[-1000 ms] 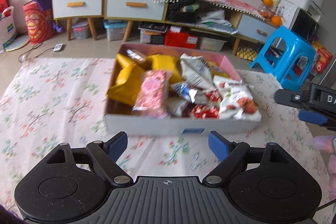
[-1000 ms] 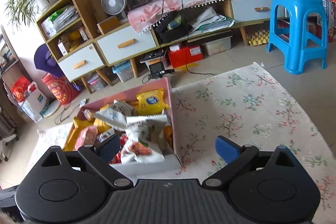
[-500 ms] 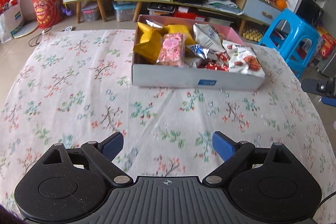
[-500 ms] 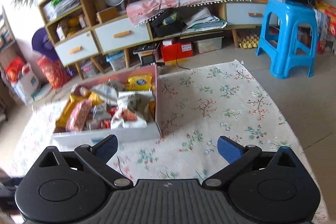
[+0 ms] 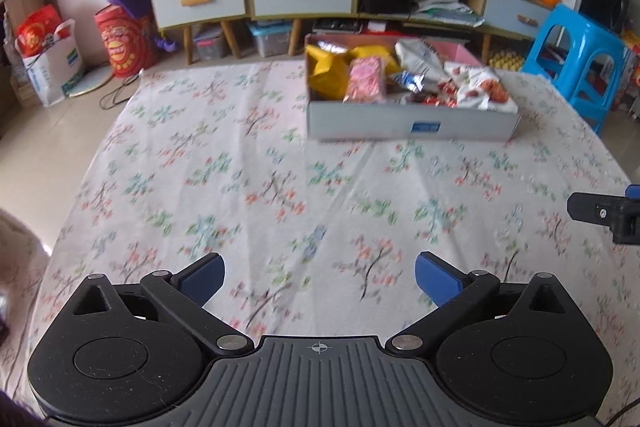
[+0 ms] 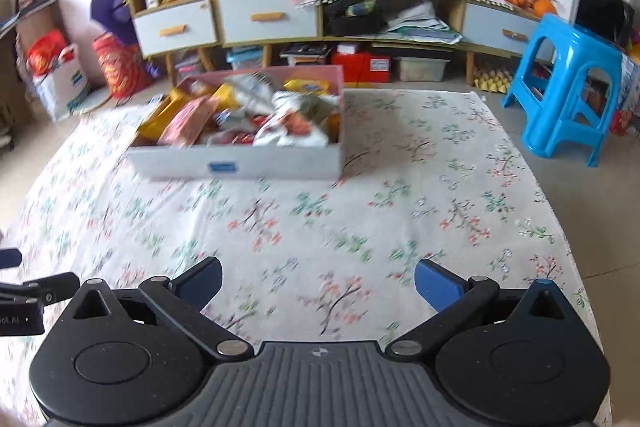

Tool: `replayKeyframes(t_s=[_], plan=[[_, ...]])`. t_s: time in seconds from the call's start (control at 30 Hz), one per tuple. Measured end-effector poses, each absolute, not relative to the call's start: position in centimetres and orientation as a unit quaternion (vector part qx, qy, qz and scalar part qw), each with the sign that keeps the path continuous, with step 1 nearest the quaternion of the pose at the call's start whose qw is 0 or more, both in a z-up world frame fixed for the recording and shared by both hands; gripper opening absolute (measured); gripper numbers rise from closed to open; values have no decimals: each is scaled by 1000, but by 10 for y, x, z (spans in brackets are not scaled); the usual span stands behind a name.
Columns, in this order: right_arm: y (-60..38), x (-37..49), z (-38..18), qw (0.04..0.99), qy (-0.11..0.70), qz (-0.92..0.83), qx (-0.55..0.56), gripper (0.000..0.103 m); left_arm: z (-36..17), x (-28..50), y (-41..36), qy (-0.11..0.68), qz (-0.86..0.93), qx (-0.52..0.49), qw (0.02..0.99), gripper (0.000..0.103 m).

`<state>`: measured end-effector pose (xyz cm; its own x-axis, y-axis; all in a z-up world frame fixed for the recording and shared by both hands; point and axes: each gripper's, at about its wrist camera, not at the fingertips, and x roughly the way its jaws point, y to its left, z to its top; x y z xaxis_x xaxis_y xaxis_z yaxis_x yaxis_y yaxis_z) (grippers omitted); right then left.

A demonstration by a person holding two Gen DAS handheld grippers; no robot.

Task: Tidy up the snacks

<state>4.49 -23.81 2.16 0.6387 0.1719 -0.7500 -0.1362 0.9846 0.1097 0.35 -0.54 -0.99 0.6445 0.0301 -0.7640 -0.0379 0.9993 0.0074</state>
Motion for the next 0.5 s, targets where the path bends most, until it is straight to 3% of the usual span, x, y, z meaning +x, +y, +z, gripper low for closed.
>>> replayKeyframes(t_s=[0.5], plan=[[-201, 19, 27, 902, 416, 115, 21, 93, -11, -13, 8, 433, 75, -23, 898, 103]])
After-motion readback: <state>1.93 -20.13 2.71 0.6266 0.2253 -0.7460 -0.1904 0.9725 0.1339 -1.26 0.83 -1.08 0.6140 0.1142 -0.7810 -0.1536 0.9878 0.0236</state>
